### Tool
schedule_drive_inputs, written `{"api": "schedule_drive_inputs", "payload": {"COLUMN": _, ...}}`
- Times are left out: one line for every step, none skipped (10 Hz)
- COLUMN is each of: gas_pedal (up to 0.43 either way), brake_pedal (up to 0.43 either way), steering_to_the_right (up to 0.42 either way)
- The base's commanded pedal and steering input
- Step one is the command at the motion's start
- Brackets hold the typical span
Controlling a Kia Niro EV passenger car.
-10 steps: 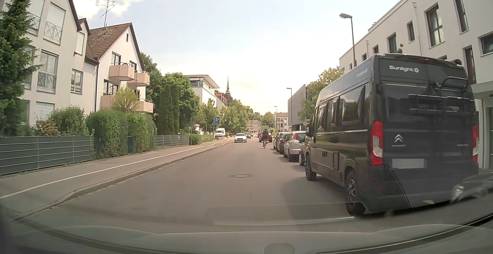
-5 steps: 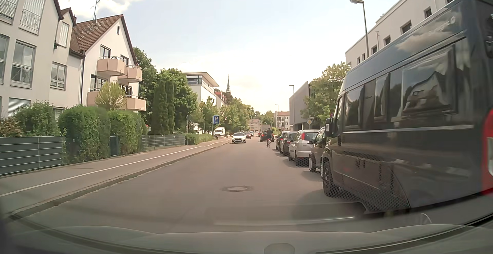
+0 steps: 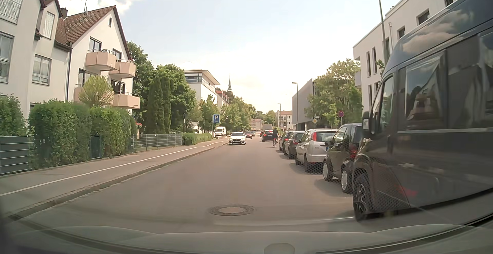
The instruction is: Follow the waypoints while adhering to traffic rules and regulations
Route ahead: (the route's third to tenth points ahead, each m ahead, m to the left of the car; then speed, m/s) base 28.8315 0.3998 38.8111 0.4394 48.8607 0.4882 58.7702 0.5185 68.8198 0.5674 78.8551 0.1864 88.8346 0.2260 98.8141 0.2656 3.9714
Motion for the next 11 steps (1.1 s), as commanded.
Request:
{"api": "schedule_drive_inputs", "payload": {"gas_pedal": 0.000, "brake_pedal": 0.146, "steering_to_the_right": -0.018}}
{"api": "schedule_drive_inputs", "payload": {"gas_pedal": 0.000, "brake_pedal": 0.134, "steering_to_the_right": -0.018}}
{"api": "schedule_drive_inputs", "payload": {"gas_pedal": 0.000, "brake_pedal": 0.128, "steering_to_the_right": -0.016}}
{"api": "schedule_drive_inputs", "payload": {"gas_pedal": 0.000, "brake_pedal": 0.122, "steering_to_the_right": -0.014}}
{"api": "schedule_drive_inputs", "payload": {"gas_pedal": 0.000, "brake_pedal": 0.122, "steering_to_the_right": -0.009}}
{"api": "schedule_drive_inputs", "payload": {"gas_pedal": 0.000, "brake_pedal": 0.122, "steering_to_the_right": -0.002}}
{"api": "schedule_drive_inputs", "payload": {"gas_pedal": 0.000, "brake_pedal": 0.116, "steering_to_the_right": 0.006}}
{"api": "schedule_drive_inputs", "payload": {"gas_pedal": 0.000, "brake_pedal": 0.110, "steering_to_the_right": 0.012}}
{"api": "schedule_drive_inputs", "payload": {"gas_pedal": 0.000, "brake_pedal": 0.085, "steering_to_the_right": 0.014}}
{"api": "schedule_drive_inputs", "payload": {"gas_pedal": 0.000, "brake_pedal": 0.055, "steering_to_the_right": 0.014}}
{"api": "schedule_drive_inputs", "payload": {"gas_pedal": 0.000, "brake_pedal": 0.030, "steering_to_the_right": 0.014}}
